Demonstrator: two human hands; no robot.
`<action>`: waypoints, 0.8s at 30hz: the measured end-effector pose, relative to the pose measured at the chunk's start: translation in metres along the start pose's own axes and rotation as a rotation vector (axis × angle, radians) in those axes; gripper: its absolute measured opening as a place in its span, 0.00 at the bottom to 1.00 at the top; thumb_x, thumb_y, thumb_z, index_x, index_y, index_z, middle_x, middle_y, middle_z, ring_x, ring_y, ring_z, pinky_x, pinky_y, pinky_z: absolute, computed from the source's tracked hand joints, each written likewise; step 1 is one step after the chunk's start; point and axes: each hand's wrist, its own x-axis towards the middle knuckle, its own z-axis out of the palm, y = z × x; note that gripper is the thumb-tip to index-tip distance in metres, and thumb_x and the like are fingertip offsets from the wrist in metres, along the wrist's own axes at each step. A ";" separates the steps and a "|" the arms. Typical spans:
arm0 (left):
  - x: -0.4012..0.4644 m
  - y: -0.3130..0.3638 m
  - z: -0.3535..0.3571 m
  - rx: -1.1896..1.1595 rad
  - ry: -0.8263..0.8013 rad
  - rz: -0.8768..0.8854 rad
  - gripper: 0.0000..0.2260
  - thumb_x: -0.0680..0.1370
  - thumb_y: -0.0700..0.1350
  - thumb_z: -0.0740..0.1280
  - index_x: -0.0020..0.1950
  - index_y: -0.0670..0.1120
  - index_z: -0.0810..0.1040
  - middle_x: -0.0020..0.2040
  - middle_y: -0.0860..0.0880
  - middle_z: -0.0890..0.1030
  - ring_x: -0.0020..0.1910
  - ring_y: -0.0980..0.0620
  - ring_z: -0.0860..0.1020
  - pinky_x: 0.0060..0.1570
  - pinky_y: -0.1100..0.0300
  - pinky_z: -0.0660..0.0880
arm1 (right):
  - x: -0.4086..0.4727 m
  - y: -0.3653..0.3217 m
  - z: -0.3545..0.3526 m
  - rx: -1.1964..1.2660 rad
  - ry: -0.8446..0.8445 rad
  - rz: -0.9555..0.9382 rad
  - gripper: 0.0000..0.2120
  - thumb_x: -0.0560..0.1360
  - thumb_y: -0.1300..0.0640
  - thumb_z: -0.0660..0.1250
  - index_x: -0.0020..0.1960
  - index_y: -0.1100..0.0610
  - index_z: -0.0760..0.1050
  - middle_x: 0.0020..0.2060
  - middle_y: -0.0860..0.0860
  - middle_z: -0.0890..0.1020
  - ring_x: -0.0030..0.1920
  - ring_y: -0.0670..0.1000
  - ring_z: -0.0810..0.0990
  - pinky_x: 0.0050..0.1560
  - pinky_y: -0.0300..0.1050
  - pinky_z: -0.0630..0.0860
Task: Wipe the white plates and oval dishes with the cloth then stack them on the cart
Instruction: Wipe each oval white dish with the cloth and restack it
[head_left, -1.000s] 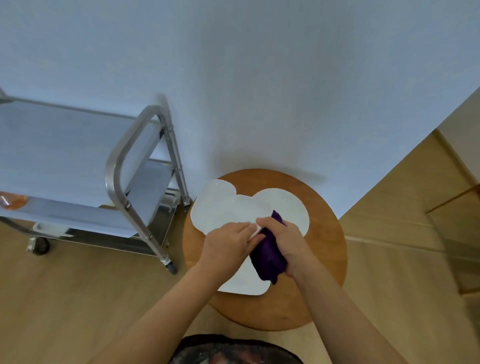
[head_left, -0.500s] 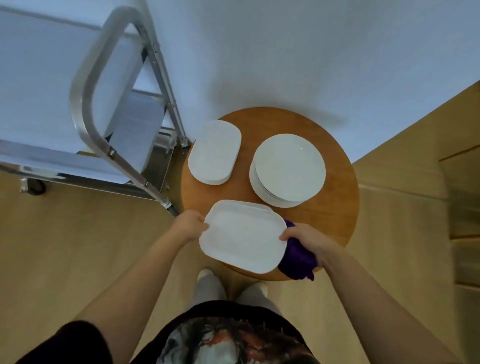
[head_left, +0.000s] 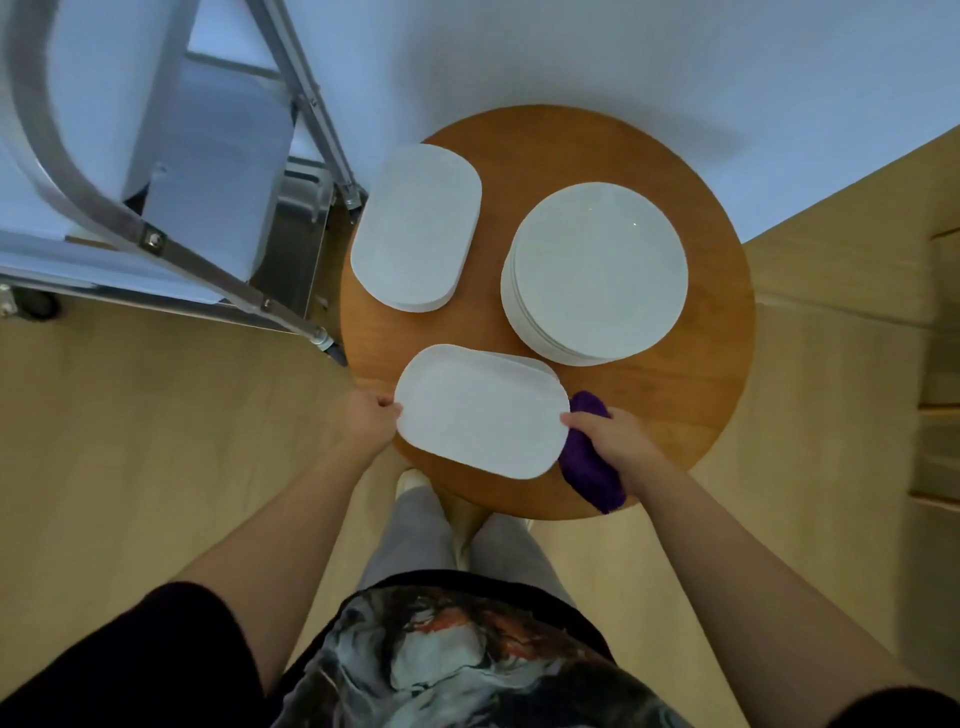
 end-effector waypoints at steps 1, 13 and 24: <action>0.000 -0.004 0.003 -0.014 0.005 -0.032 0.10 0.78 0.35 0.63 0.36 0.37 0.75 0.33 0.42 0.73 0.38 0.44 0.72 0.42 0.53 0.70 | 0.003 0.003 0.002 0.034 0.053 -0.008 0.09 0.72 0.52 0.71 0.47 0.53 0.72 0.45 0.54 0.79 0.45 0.54 0.78 0.38 0.46 0.75; 0.002 -0.005 0.028 0.479 0.037 0.049 0.19 0.79 0.35 0.60 0.28 0.43 0.63 0.28 0.48 0.64 0.27 0.54 0.62 0.25 0.63 0.58 | 0.007 0.006 0.017 0.151 0.098 -0.071 0.06 0.72 0.56 0.68 0.47 0.51 0.72 0.44 0.53 0.79 0.43 0.53 0.78 0.41 0.47 0.75; 0.032 0.030 0.003 0.059 0.164 0.041 0.17 0.80 0.48 0.60 0.32 0.45 0.70 0.29 0.47 0.70 0.29 0.50 0.70 0.32 0.59 0.68 | 0.004 -0.019 0.042 0.174 -0.011 -0.132 0.15 0.72 0.56 0.69 0.57 0.53 0.72 0.47 0.52 0.79 0.46 0.53 0.79 0.37 0.43 0.76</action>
